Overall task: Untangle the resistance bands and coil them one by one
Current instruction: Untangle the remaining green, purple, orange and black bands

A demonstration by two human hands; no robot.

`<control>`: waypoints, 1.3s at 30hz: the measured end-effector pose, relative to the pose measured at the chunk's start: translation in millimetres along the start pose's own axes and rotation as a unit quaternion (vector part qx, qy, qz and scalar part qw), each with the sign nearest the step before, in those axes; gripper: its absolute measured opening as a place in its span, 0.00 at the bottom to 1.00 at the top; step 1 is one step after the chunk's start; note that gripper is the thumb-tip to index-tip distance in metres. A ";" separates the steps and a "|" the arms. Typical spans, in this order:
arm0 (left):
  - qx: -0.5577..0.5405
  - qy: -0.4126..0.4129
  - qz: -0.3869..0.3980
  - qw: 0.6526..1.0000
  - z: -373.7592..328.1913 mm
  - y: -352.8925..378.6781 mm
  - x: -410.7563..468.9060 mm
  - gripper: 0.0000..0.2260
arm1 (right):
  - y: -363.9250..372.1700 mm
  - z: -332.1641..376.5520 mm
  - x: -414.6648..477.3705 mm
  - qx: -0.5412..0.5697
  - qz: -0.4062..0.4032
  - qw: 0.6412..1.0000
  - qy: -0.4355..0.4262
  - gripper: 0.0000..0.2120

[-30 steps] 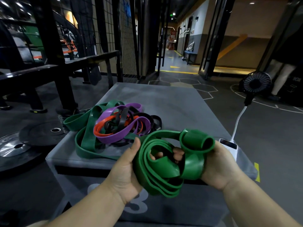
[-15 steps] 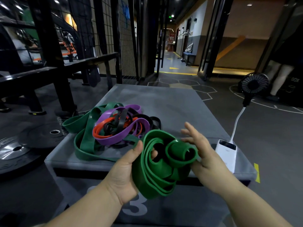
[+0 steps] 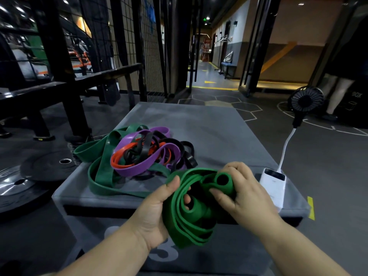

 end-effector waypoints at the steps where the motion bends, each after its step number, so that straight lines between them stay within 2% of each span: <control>1: 0.009 -0.001 0.000 1.000 0.3 0.0 0.6 0.14 | -3.5 -2.1 0.3 -0.006 -0.026 1.000 0.012 0.18; 3: 0.019 0.000 0.006 1.000 1.7 -0.2 2.8 0.15 | -10.7 -2.2 1.7 -0.029 -0.067 0.997 0.008 0.16; 5: 0.019 0.009 0.008 1.000 0.8 0.6 3.8 0.13 | -9.5 7.4 3.6 -0.063 -0.075 0.995 -0.035 0.14; 7: 0.015 0.021 0.018 0.999 -2.3 3.4 3.0 0.14 | -0.9 17.4 2.3 -0.104 -0.061 0.990 -0.069 0.18; 9: 0.023 0.029 0.050 0.998 -4.8 8.1 2.4 0.18 | 7.9 18.1 2.2 -0.122 -0.038 0.990 -0.065 0.21; 12: 0.027 0.013 0.104 0.994 -4.8 13.2 0.3 0.30 | 14.0 2.4 2.1 -0.090 -0.003 0.996 -0.021 0.24; 14: 0.038 0.011 0.112 0.993 -5.4 10.2 1.2 0.31 | 15.8 -3.9 2.1 -0.096 0.026 0.995 -0.020 0.28; 16: 0.046 0.021 0.102 0.994 -7.8 5.1 3.2 0.29 | 23.1 -0.1 -0.2 -0.075 0.090 0.992 -0.042 0.34; 19: 0.048 0.040 0.080 0.995 -12.7 1.0 5.4 0.31 | 33.0 10.6 -8.5 0.012 0.186 0.981 -0.061 0.33; 23: 0.037 0.039 0.072 0.996 -13.4 1.2 4.1 0.34 | 32.6 8.7 -10.0 0.046 0.204 0.975 -0.073 0.33; 25: 0.044 0.038 0.070 0.996 -13.5 0.4 4.1 0.36 | 32.3 4.3 -8.1 0.018 0.190 0.979 -0.074 0.34; 29: 0.098 0.055 0.064 0.992 -11.7 0.7 4.2 0.35 | 8.2 9.1 -1.3 -0.061 0.001 0.996 -0.069 0.29; 31: 0.133 0.058 0.062 0.987 -8.3 2.8 3.6 0.31 | 0.4 13.8 -0.4 -0.096 -0.050 0.993 -0.052 0.26; 35: 0.153 0.082 0.043 0.984 -8.2 0.4 5.0 0.20 | 5.2 15.6 -1.0 -0.143 -0.052 0.988 -0.034 0.28; 37: 0.162 0.092 0.037 0.982 -10.9 -1.1 5.2 0.19 | 8.9 12.1 0.1 -0.099 -0.034 0.994 -0.006 0.29; 39: 0.168 0.102 0.017 0.980 -16.0 -4.9 5.6 0.21 | 16.6 1.2 0.5 -0.006 0.025 0.998 0.056 0.30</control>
Point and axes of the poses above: each hand's wrist, its own x-axis towards the middle knuckle, its own y-axis out of the palm, z = x × y, the point moved 10 cm from there along x, towards the middle knuckle, and after that the axes turned 4 degrees about -x, right-handed, at the moved point
